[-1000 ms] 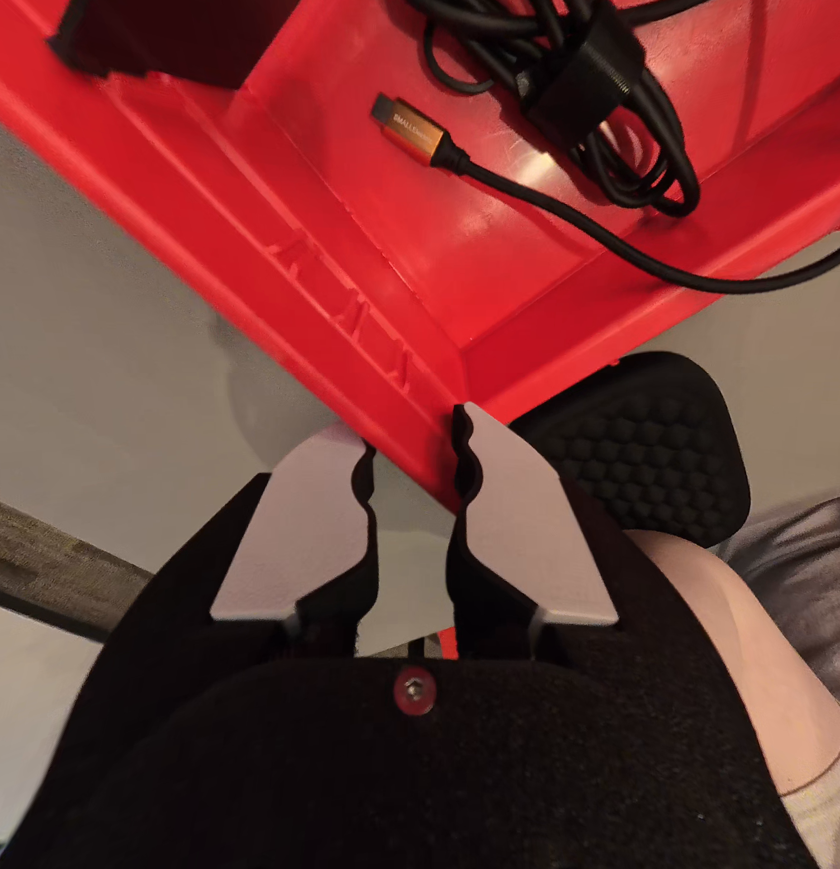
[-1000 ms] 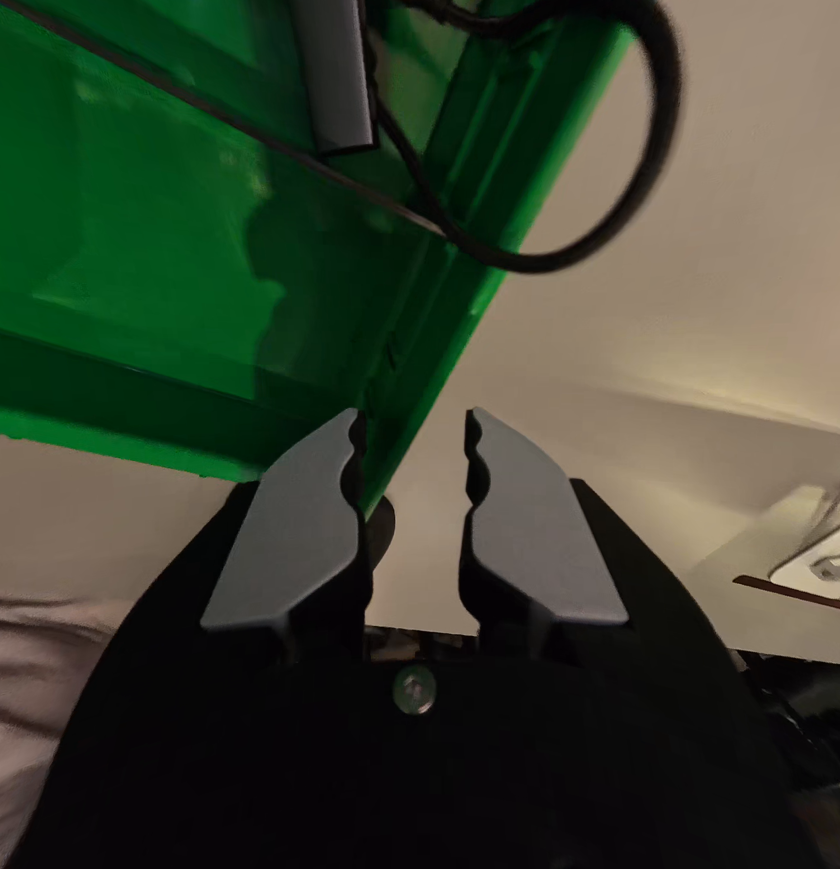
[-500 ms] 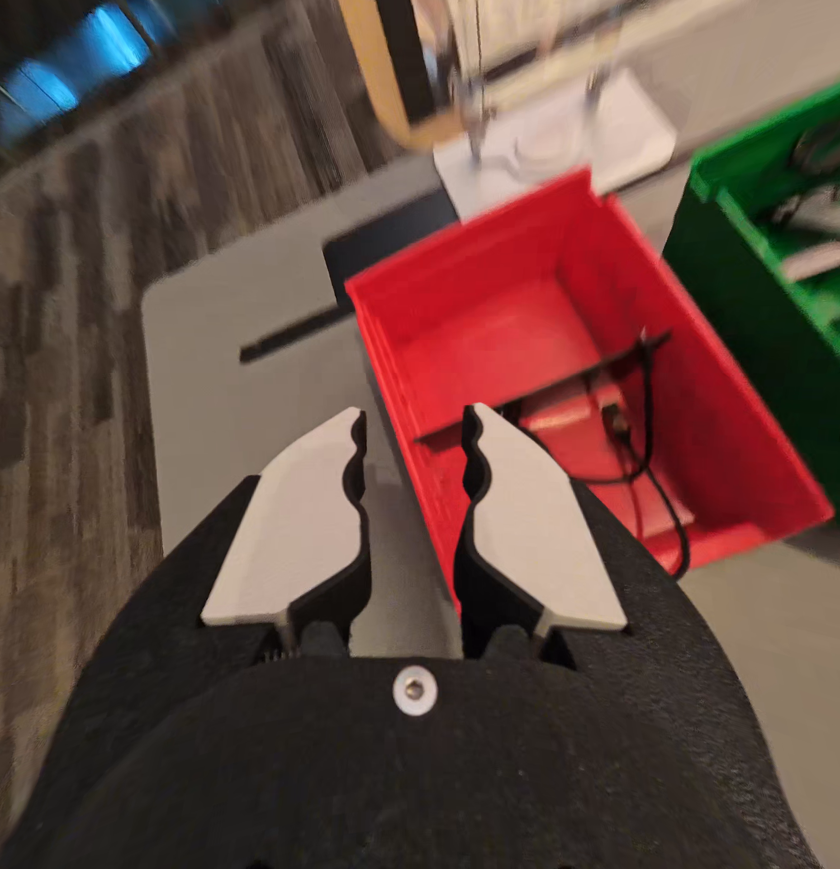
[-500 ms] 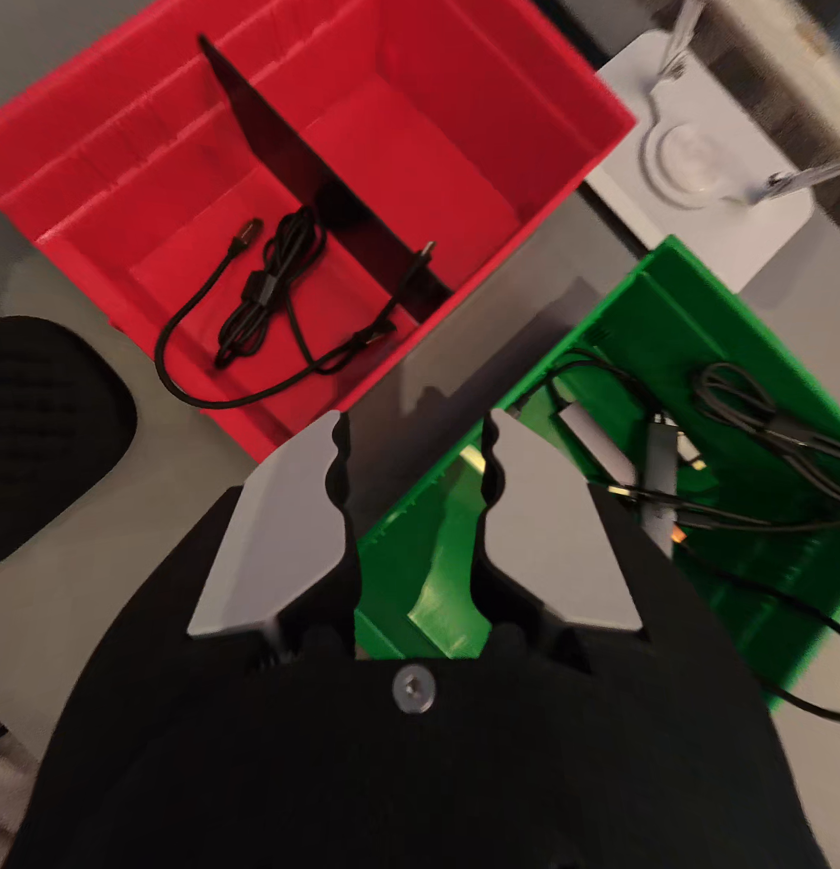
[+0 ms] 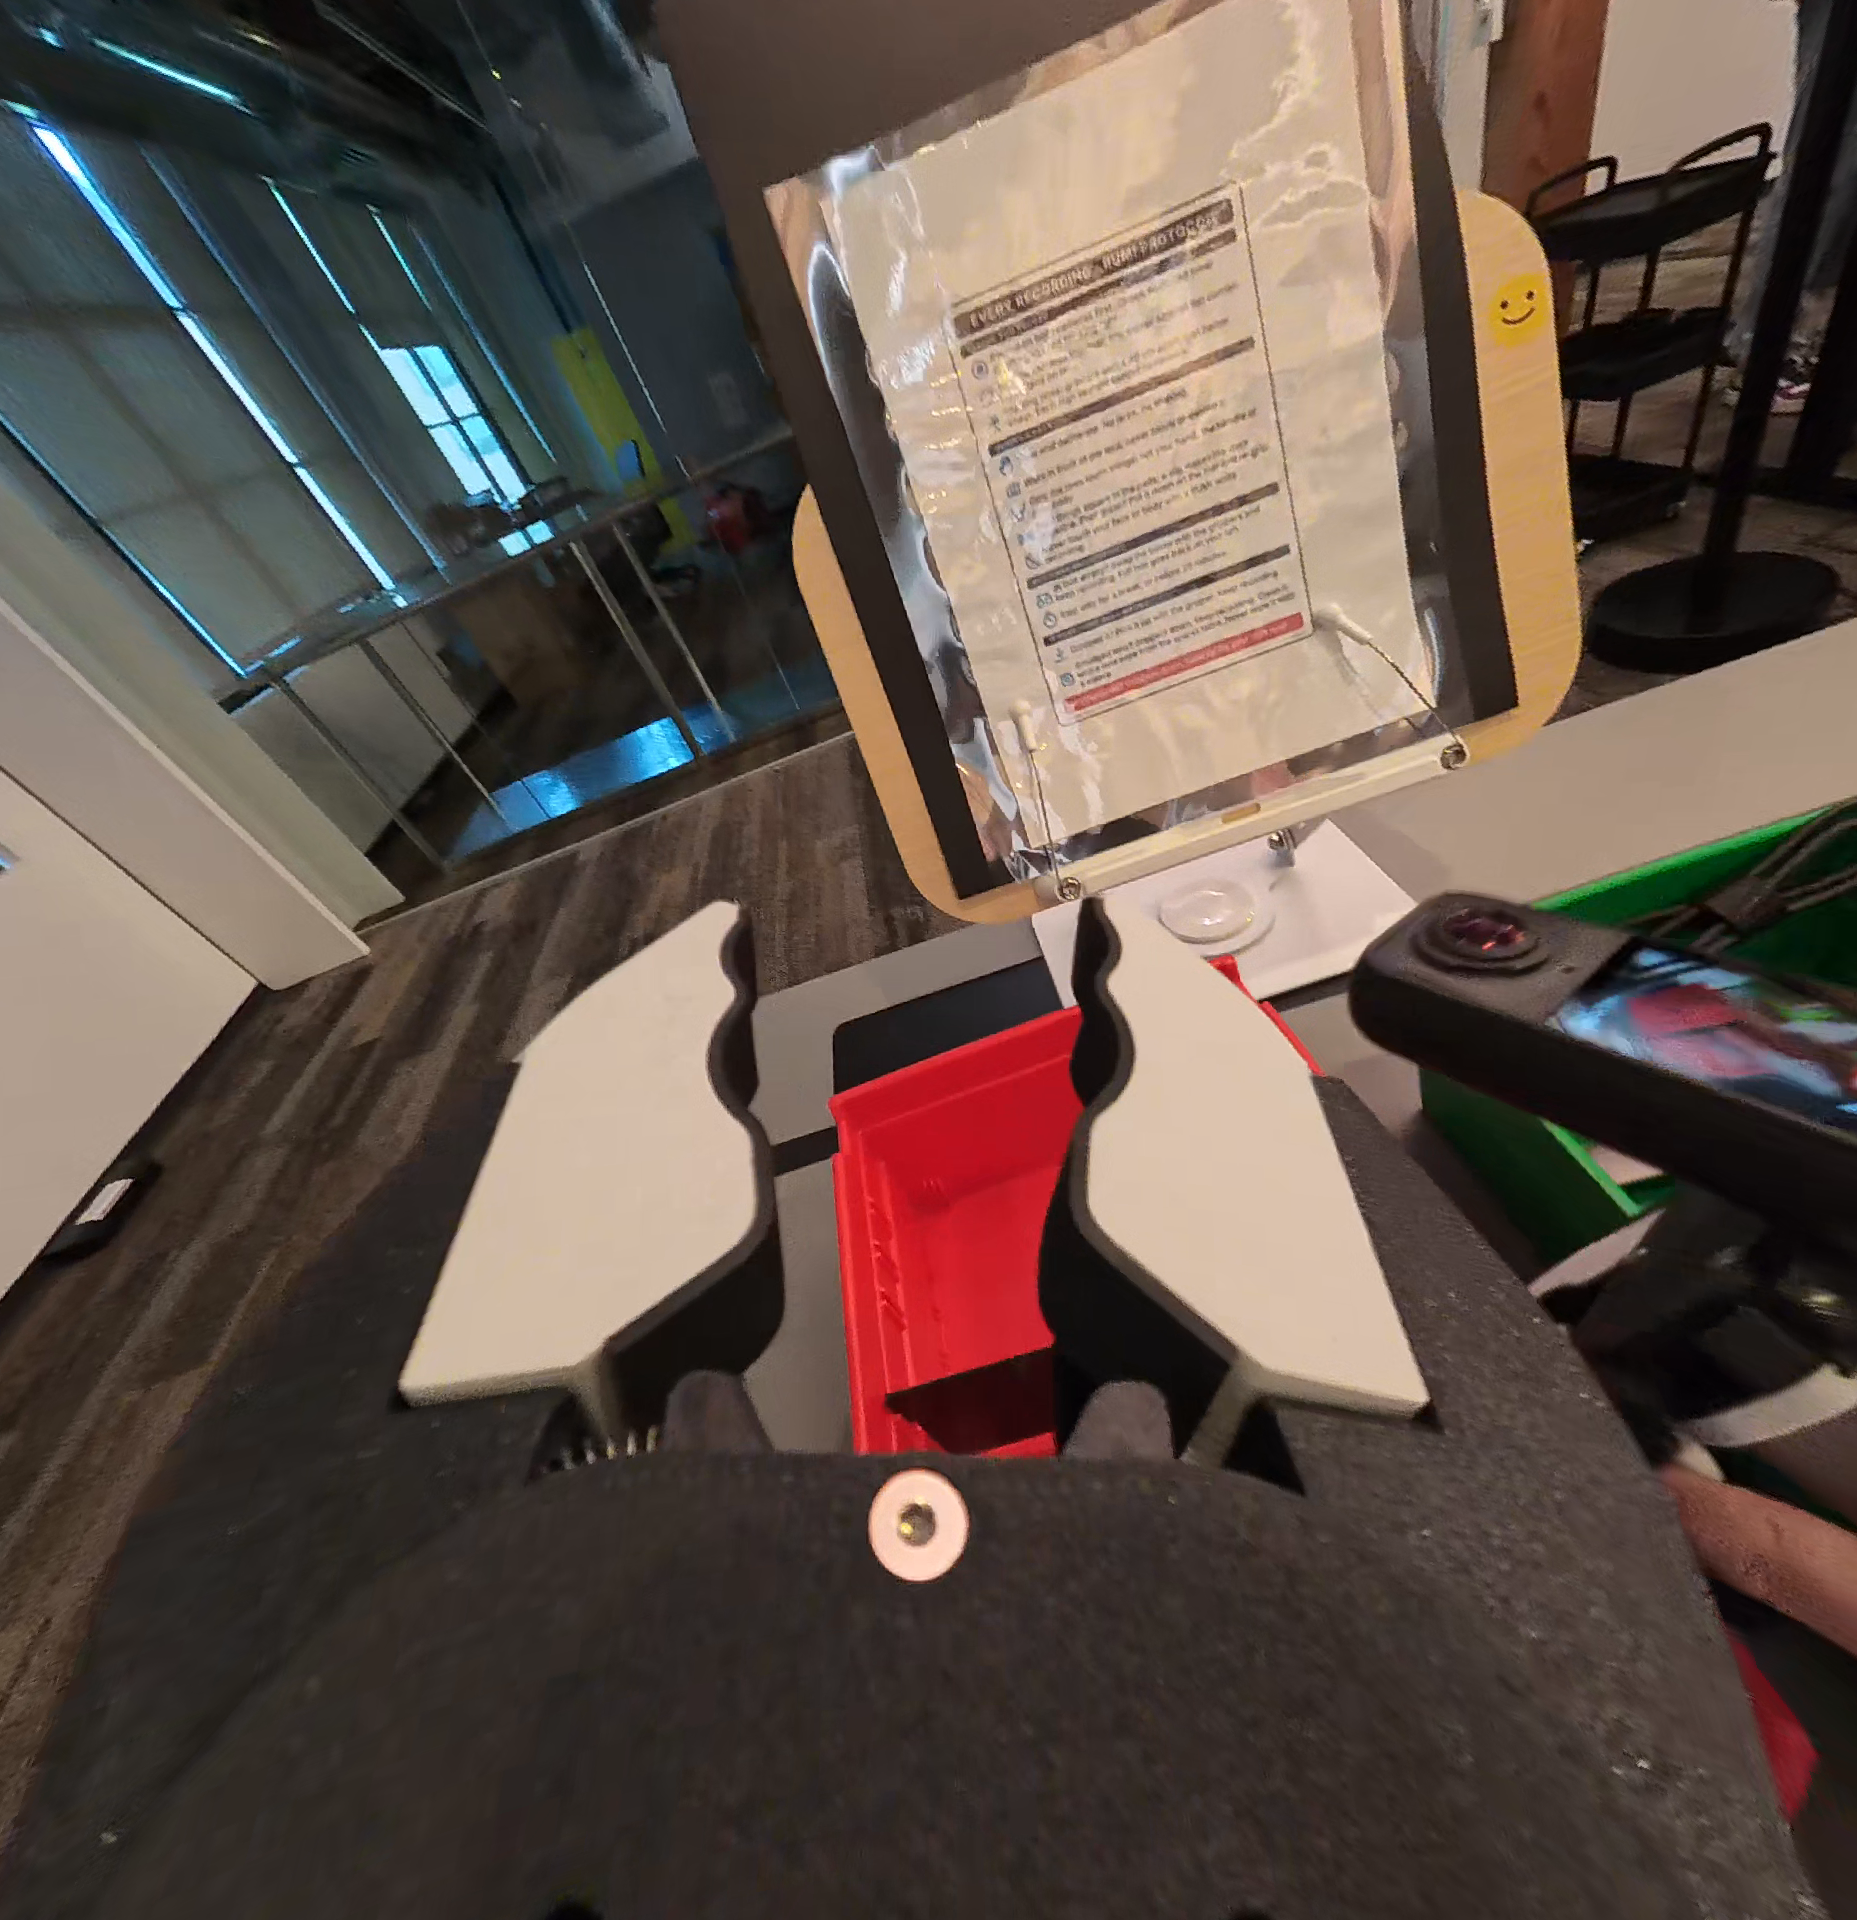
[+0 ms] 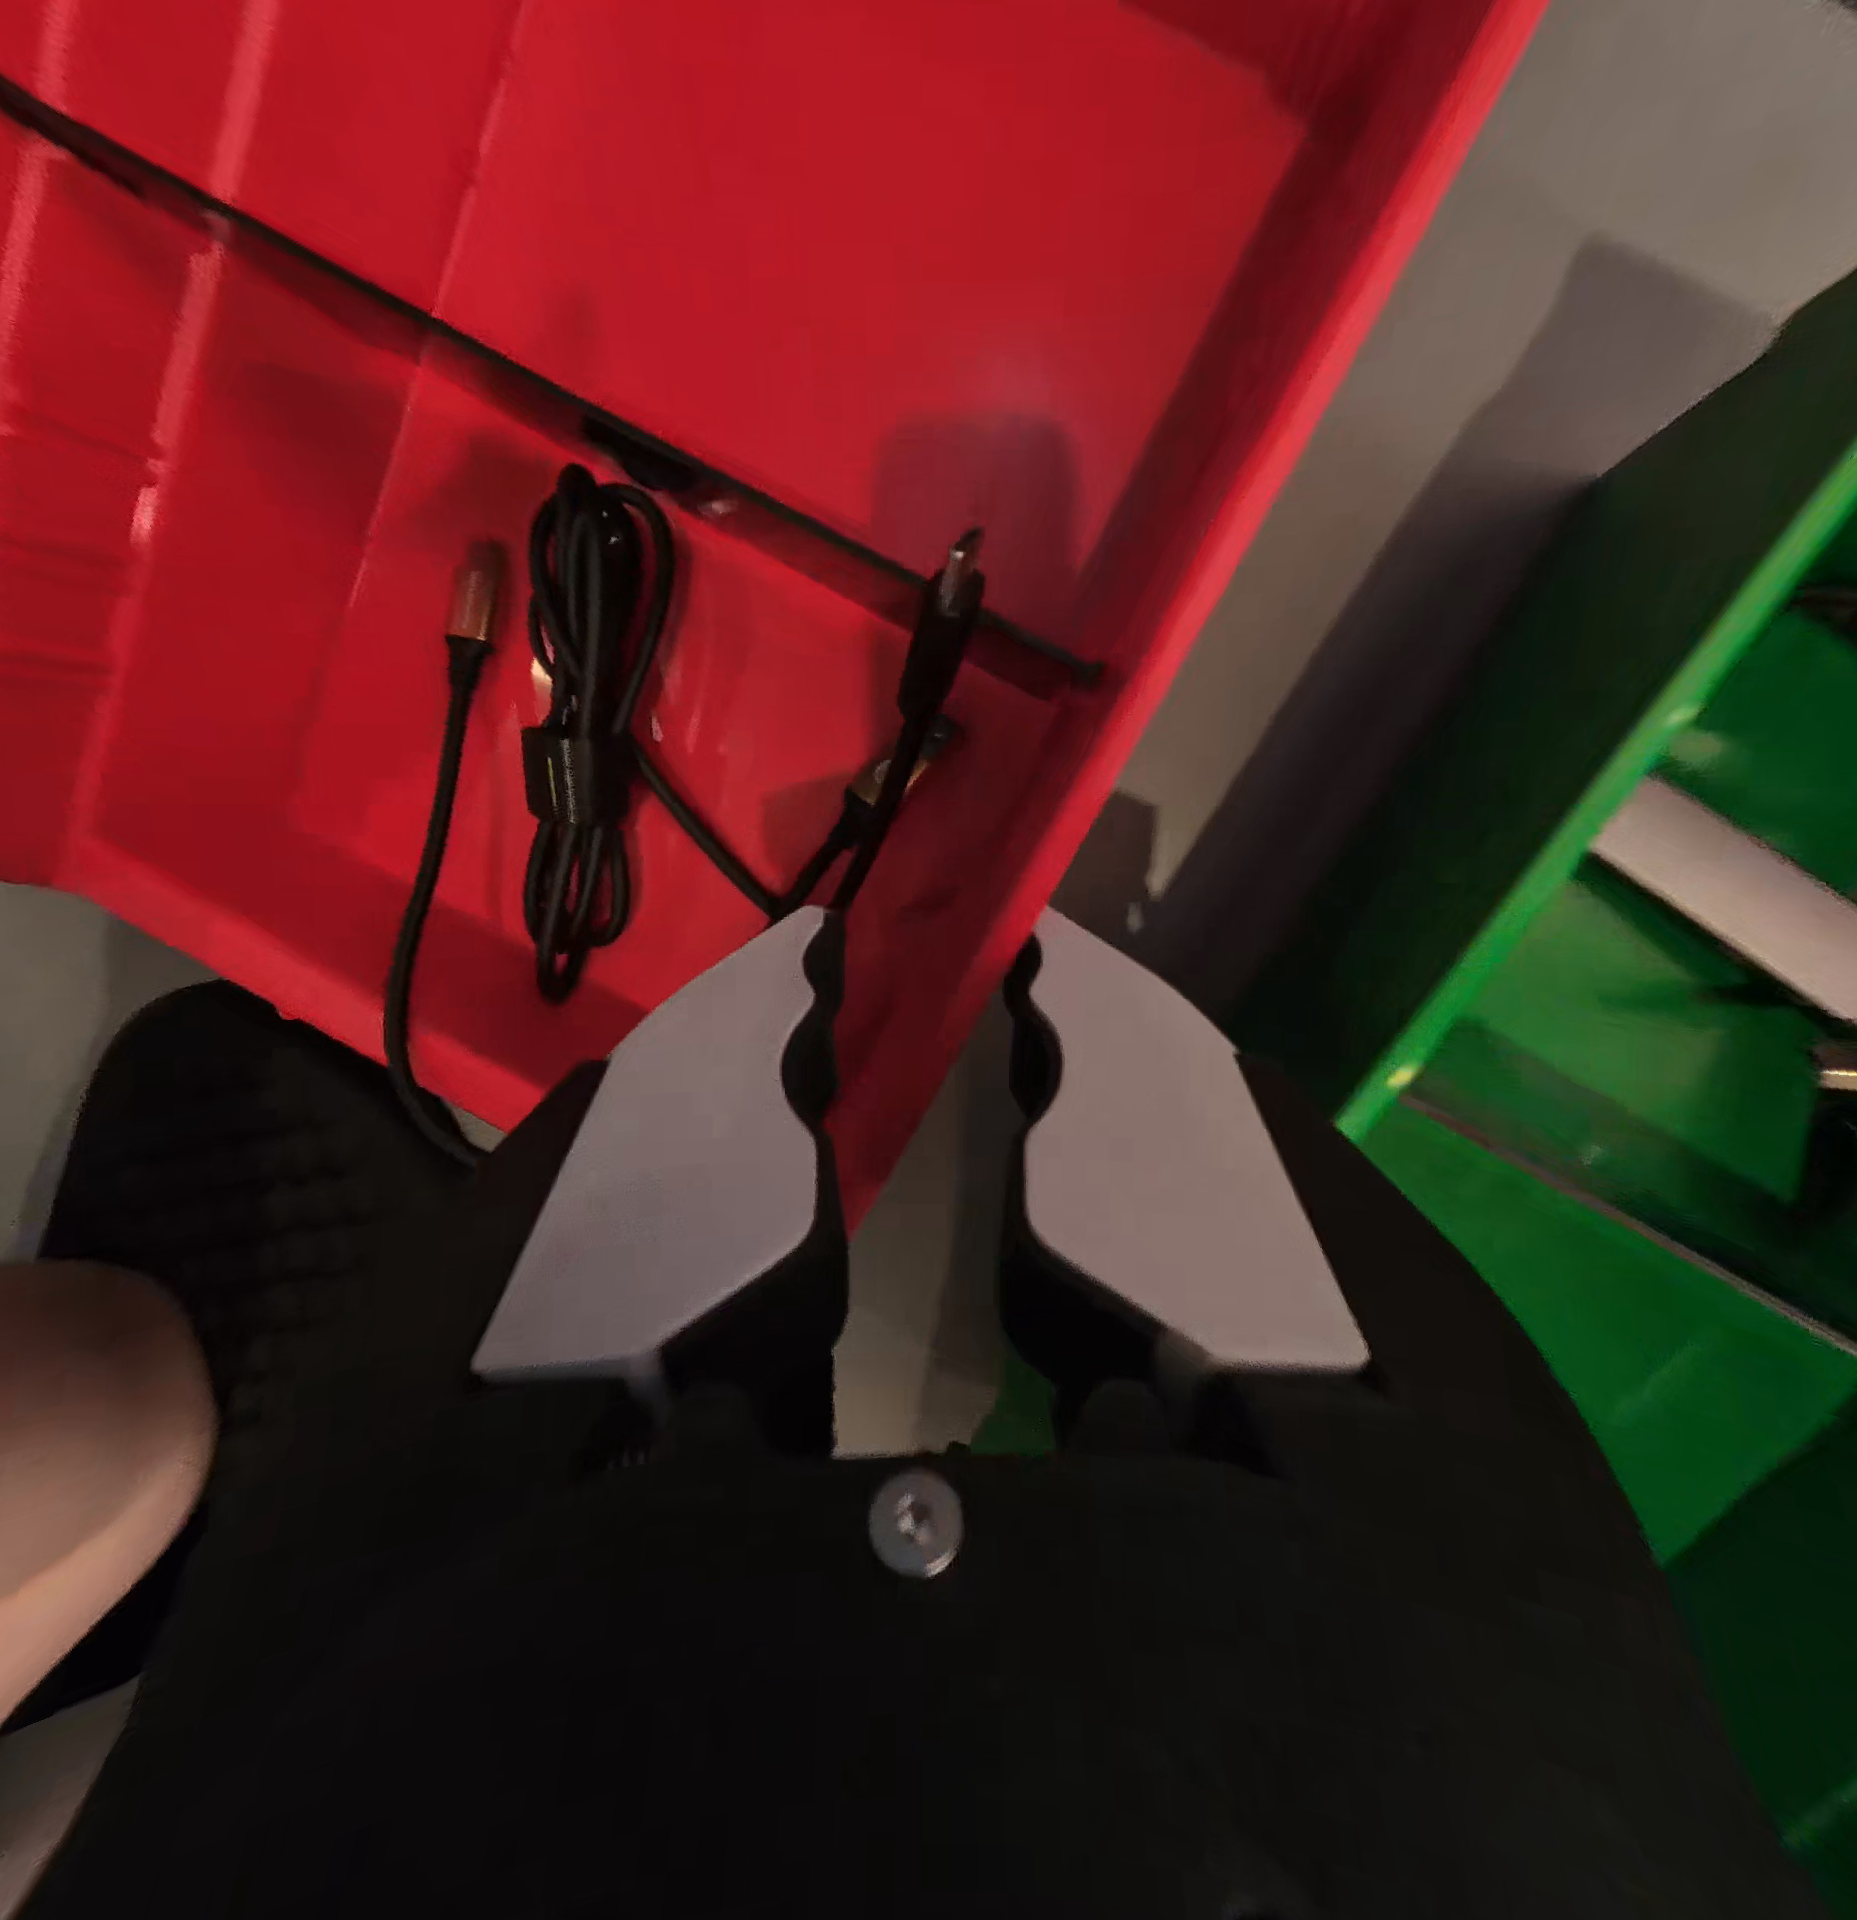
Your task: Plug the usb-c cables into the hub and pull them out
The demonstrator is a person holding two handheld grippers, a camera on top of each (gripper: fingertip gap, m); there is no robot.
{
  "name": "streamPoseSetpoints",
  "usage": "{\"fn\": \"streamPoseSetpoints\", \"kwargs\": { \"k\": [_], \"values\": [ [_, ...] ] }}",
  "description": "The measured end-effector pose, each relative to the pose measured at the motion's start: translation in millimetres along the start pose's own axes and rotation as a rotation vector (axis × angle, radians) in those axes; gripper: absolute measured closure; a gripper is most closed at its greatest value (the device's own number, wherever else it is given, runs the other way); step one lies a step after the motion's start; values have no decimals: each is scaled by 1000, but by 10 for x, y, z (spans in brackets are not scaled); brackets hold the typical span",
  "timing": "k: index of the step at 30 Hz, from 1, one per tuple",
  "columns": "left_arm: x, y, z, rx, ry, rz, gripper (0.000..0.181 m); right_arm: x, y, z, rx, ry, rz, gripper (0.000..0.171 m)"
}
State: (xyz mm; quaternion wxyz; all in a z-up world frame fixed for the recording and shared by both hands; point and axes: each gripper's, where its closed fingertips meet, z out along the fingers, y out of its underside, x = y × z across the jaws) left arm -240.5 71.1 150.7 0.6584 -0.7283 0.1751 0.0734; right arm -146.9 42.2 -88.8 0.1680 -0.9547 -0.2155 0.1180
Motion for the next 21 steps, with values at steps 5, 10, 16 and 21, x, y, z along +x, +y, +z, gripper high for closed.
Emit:
{"fn": "streamPoseSetpoints", "kwargs": {
  "k": [5, 10, 16, 21],
  "values": [
    [-138, -149, -107, 100, -61, -46, 122, 87, 32, 228, -131, 54, 88, 152],
    [-151, -222, -199, 173, -12, -126, 128, 153, 47, 294, -234, 125, 118, 160],
    [-114, -210, -199, 162, 20, -138, 125, 198, 31, 310, -290, 233, 86, 138],
    [-54, -179, -199, 137, 69, -131, 123, 275, -74, 344, -263, 300, 89, 142]
  ]
}}
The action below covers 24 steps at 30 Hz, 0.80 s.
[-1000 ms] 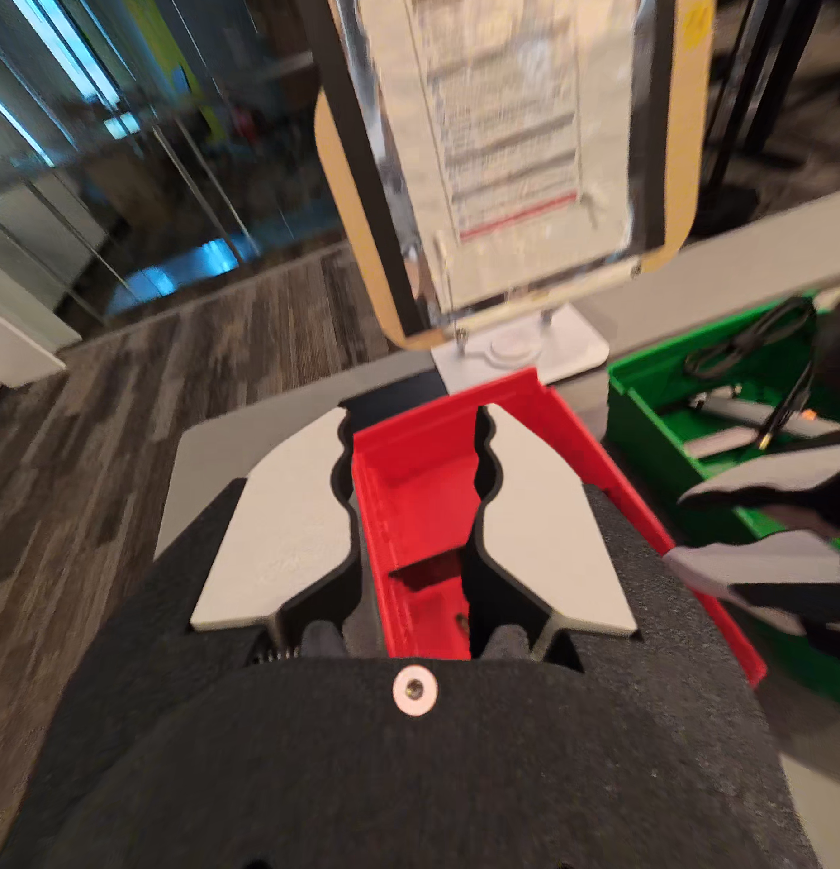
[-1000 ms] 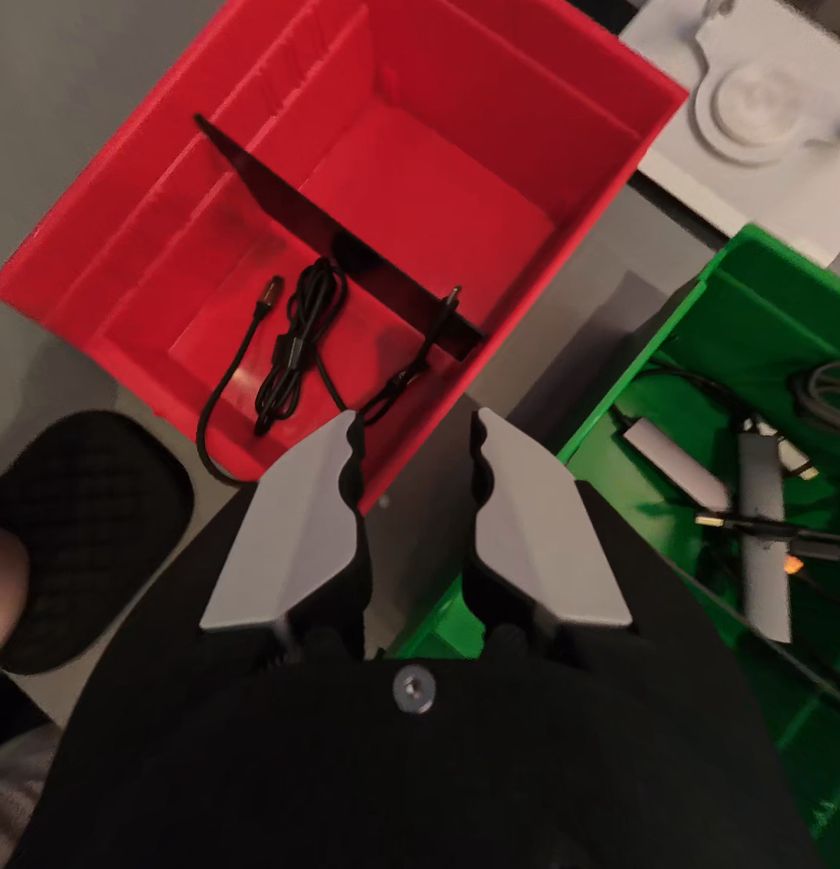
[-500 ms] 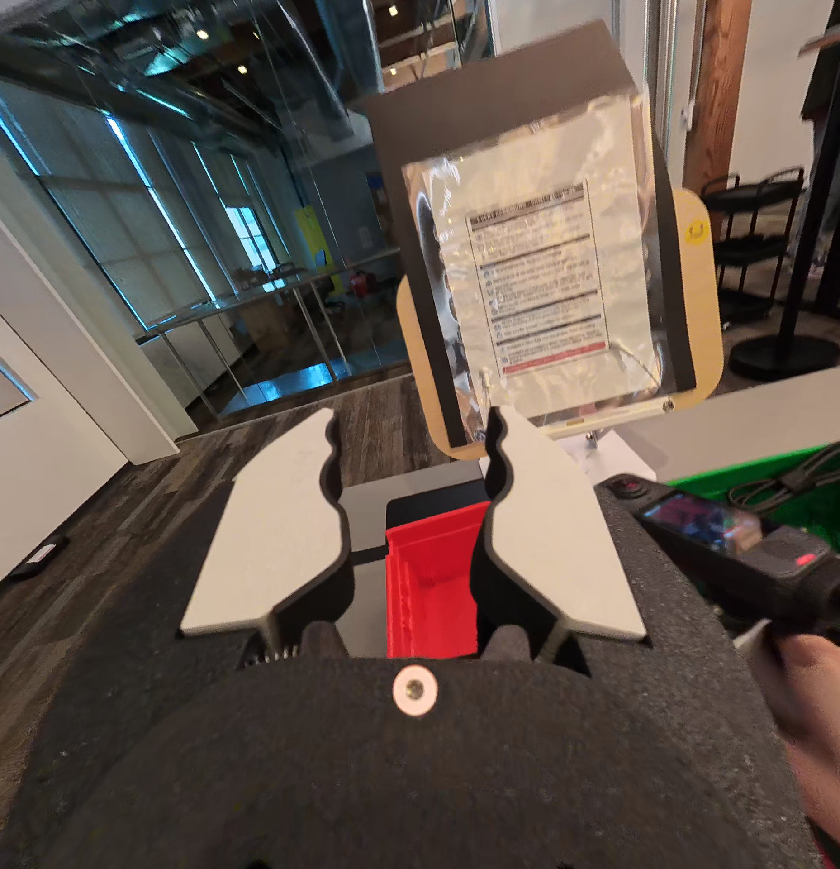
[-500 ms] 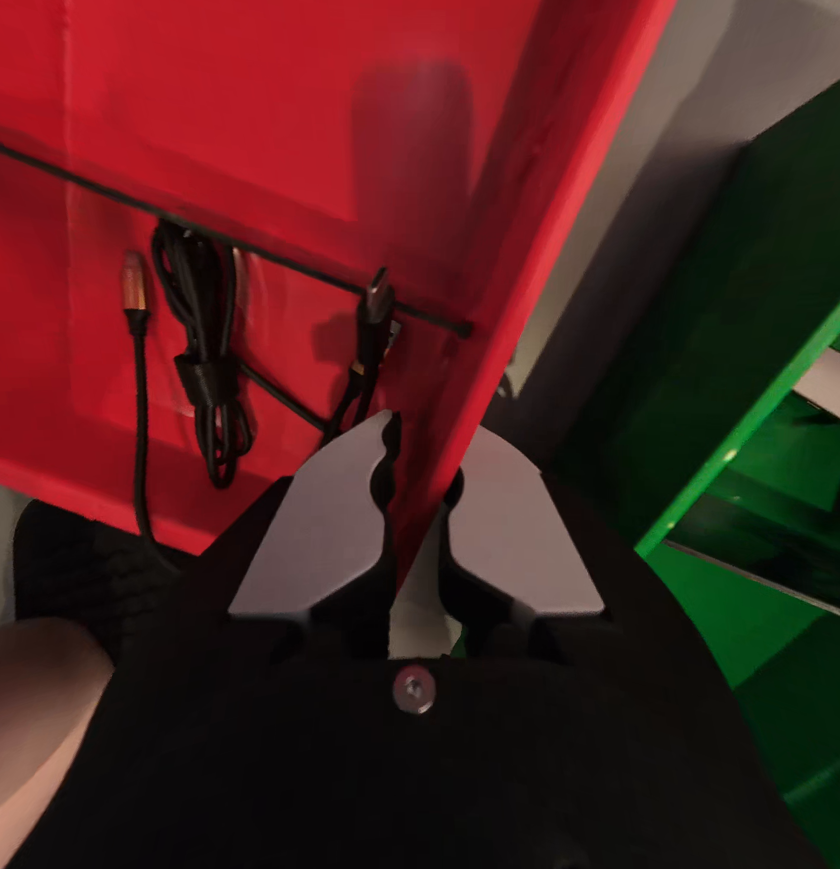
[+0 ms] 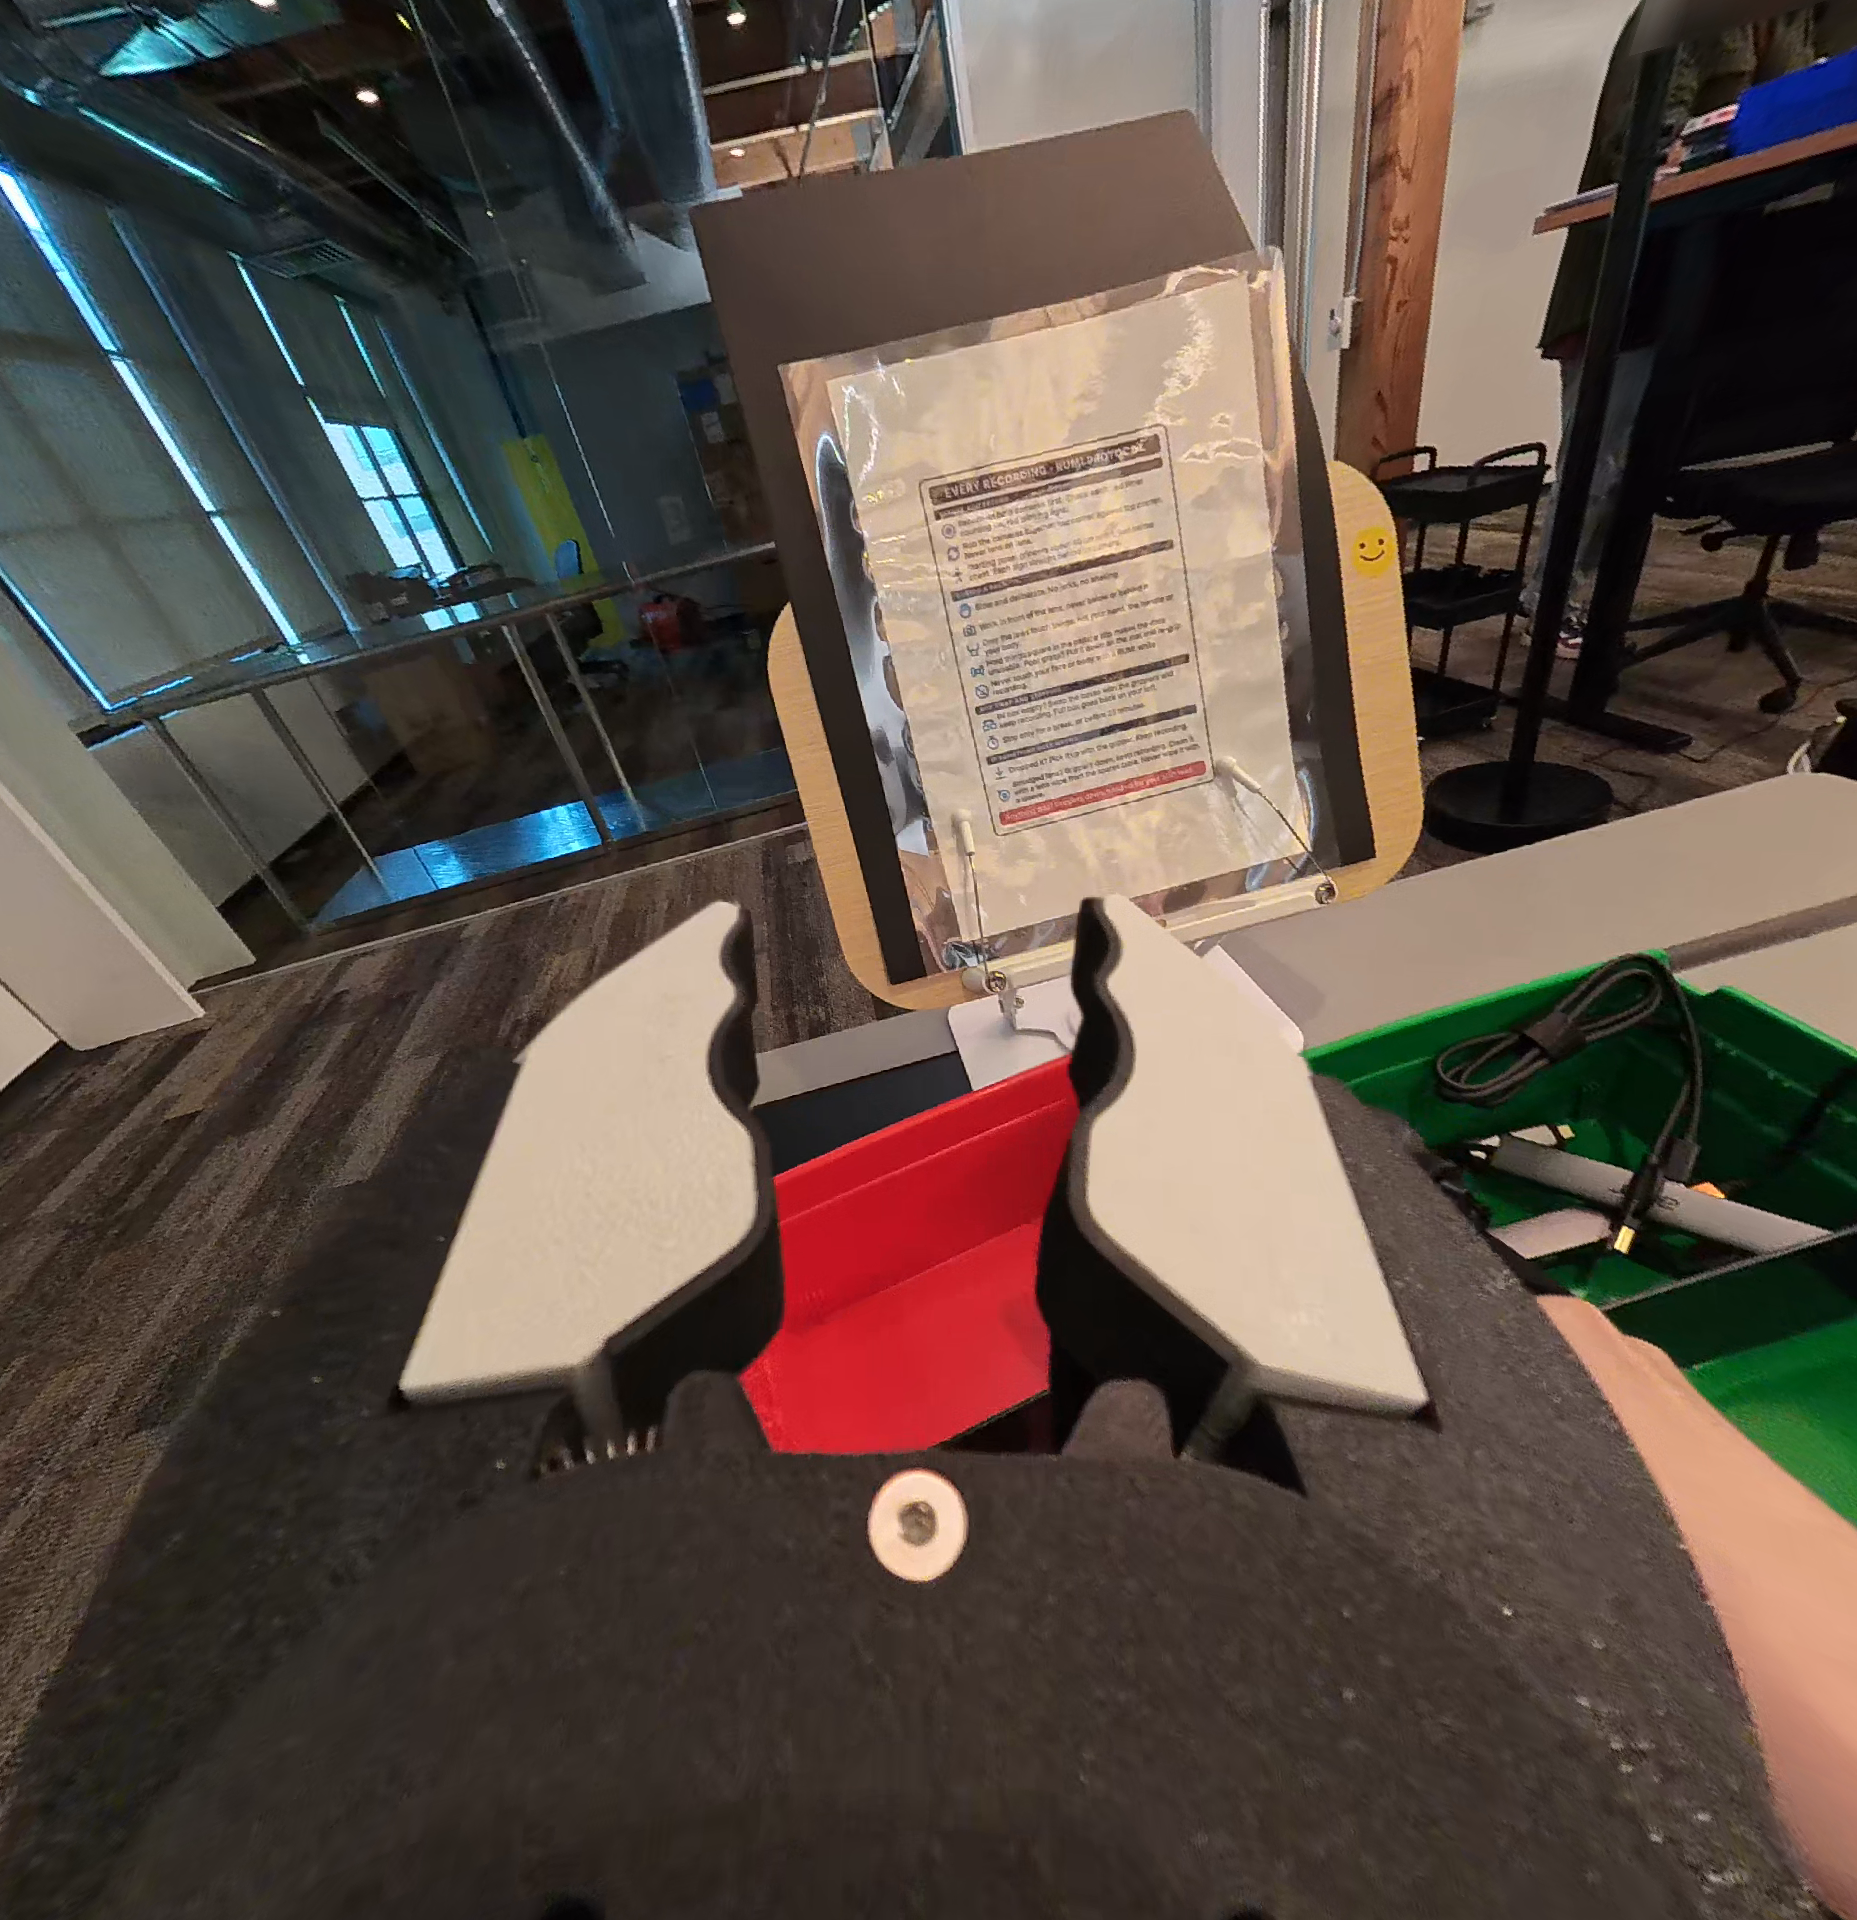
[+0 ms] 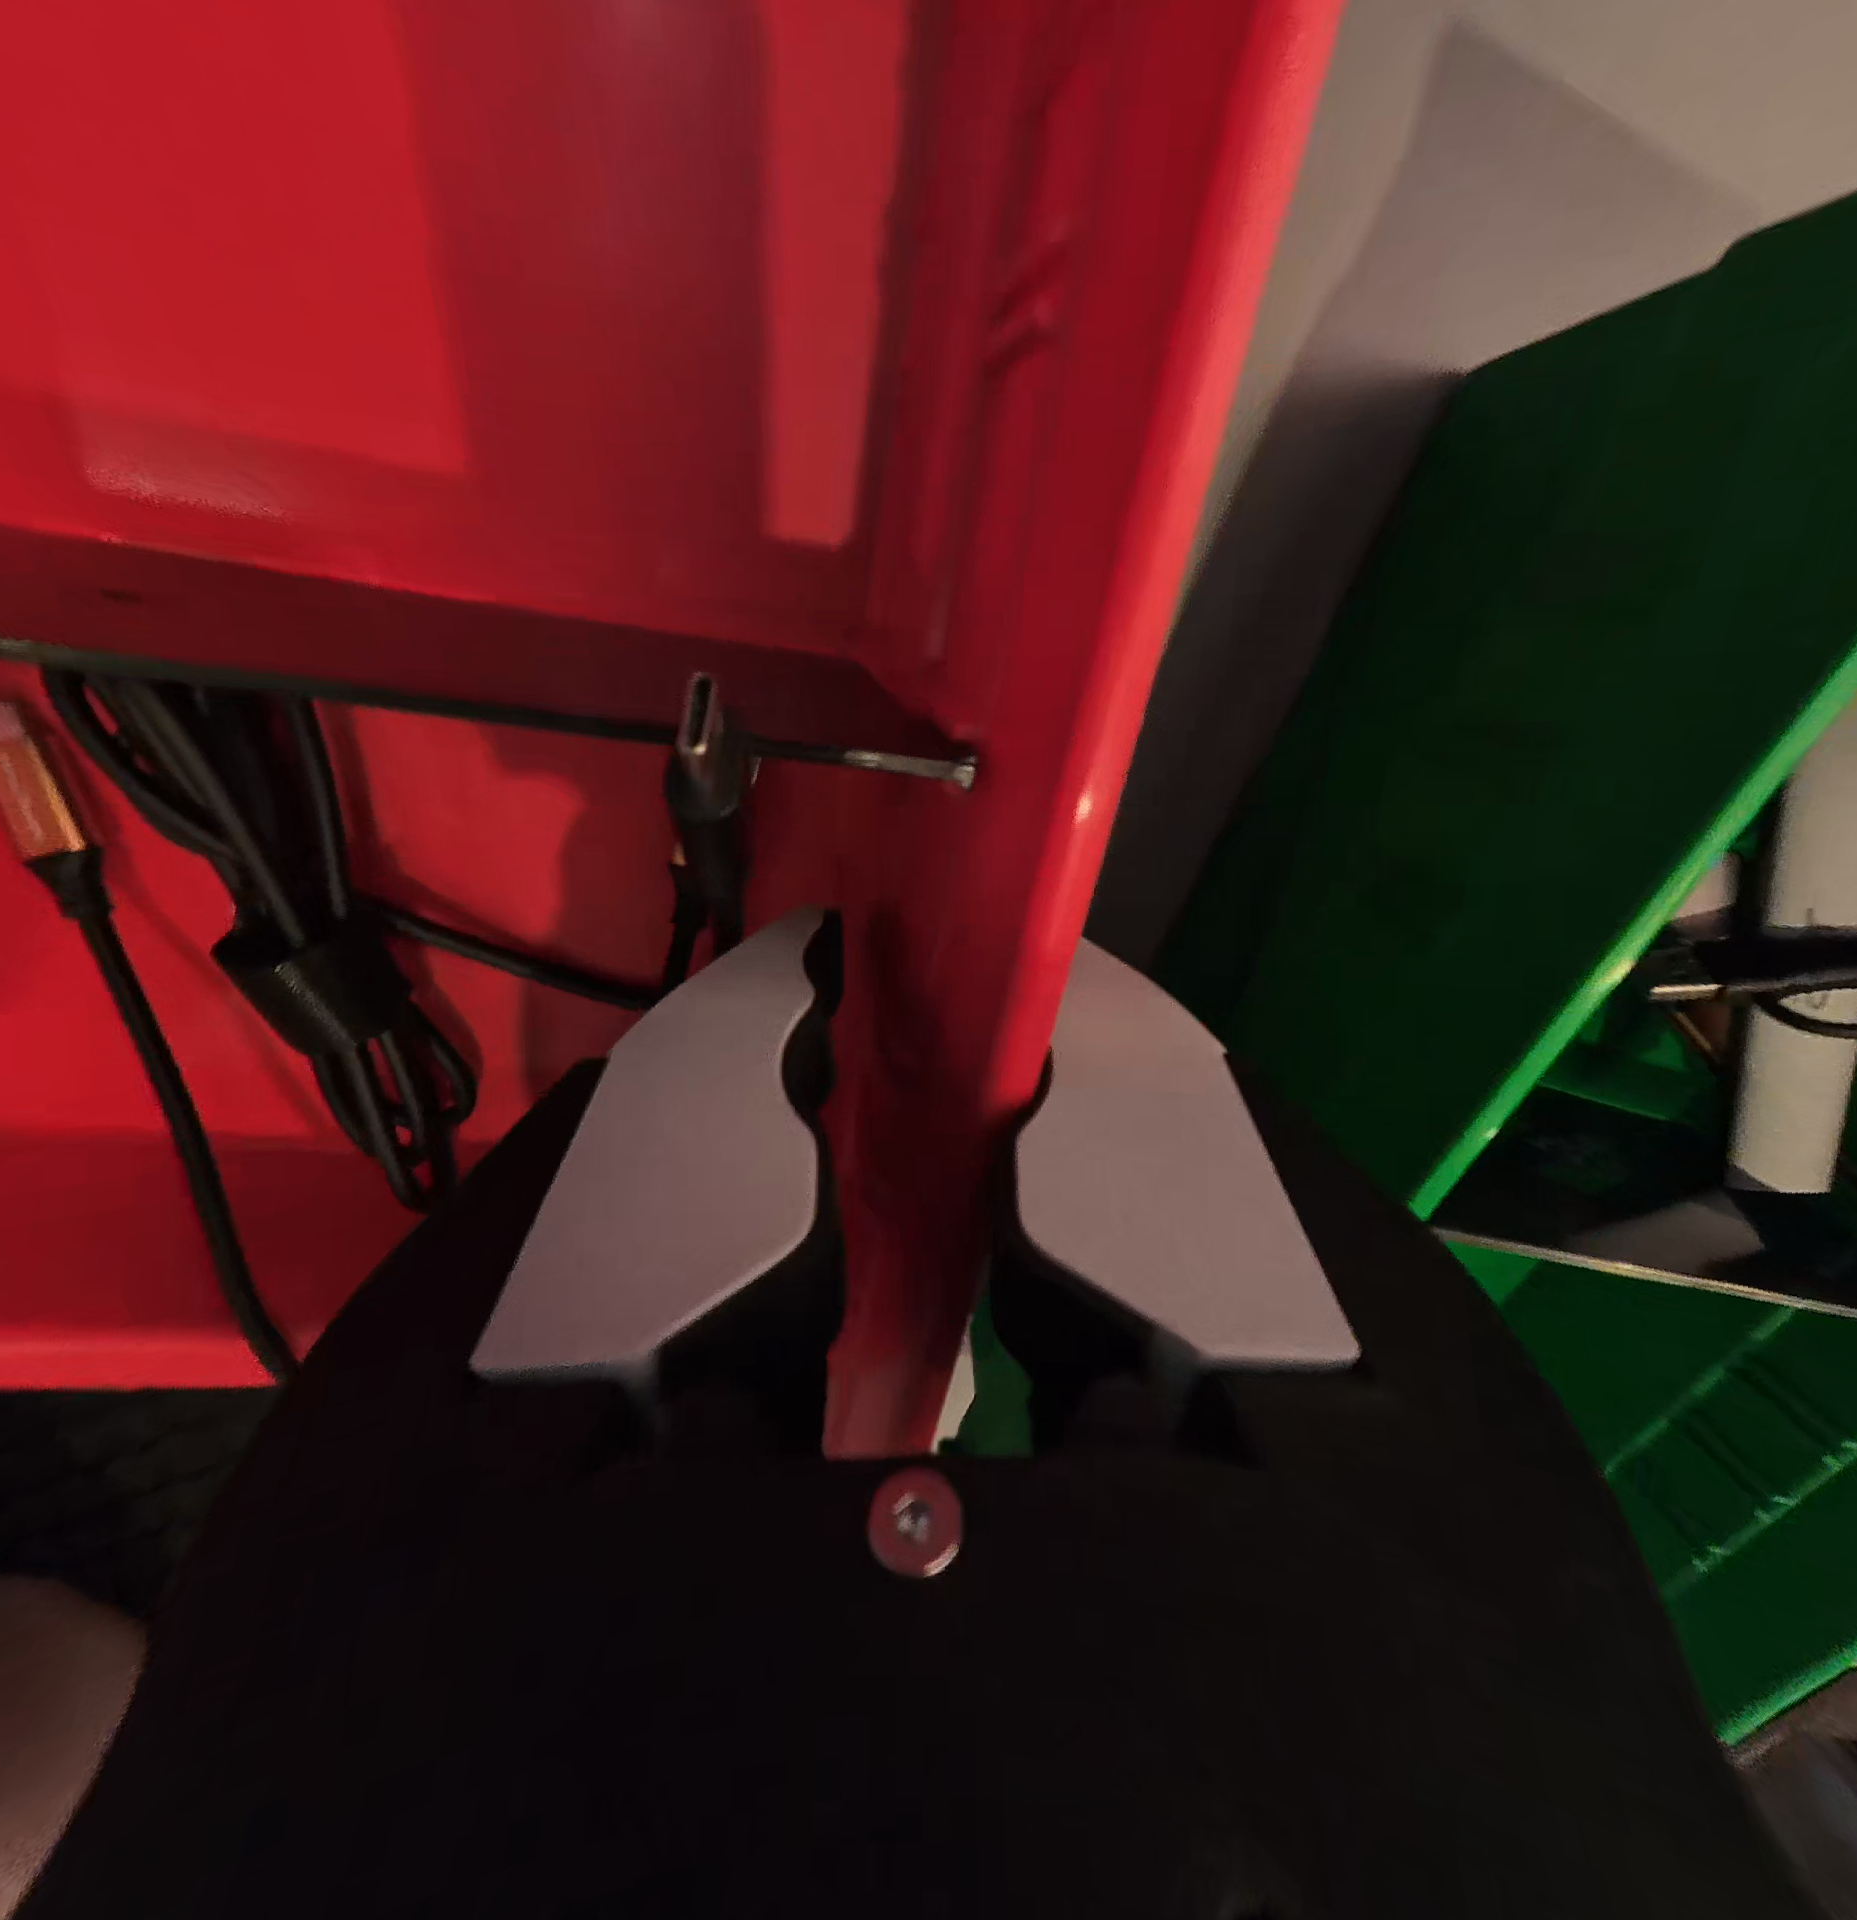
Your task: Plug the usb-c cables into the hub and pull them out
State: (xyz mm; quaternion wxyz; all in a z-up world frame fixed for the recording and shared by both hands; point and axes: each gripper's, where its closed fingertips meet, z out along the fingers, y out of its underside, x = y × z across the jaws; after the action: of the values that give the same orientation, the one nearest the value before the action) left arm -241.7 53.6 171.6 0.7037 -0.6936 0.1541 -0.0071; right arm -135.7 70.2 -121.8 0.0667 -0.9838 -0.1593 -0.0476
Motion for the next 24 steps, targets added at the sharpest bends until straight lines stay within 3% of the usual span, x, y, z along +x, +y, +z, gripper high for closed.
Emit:
{"fn": "streamPoseSetpoints", "kwargs": {
  "k": [3, 6, 10, 19, 24],
  "values": [
    [9, 26, -10, -17, 32, -8, 123, 28, -89, 45, 38, -19, 27, 145],
    [3, 45, -22, -29, 58, -21, 124, 5, -13, 136, -43, -96, 71, 144],
    [6, 53, -35, -34, 84, -24, 124, -131, 79, 175, -156, -224, 40, 164],
    [57, 85, -41, -55, 117, -12, 124, -136, 47, 99, -183, -266, -11, 164],
    [42, -25, -223, -31, 126, -28, 123, -140, 56, -73, -195, -281, -57, 164]
  ]
}}
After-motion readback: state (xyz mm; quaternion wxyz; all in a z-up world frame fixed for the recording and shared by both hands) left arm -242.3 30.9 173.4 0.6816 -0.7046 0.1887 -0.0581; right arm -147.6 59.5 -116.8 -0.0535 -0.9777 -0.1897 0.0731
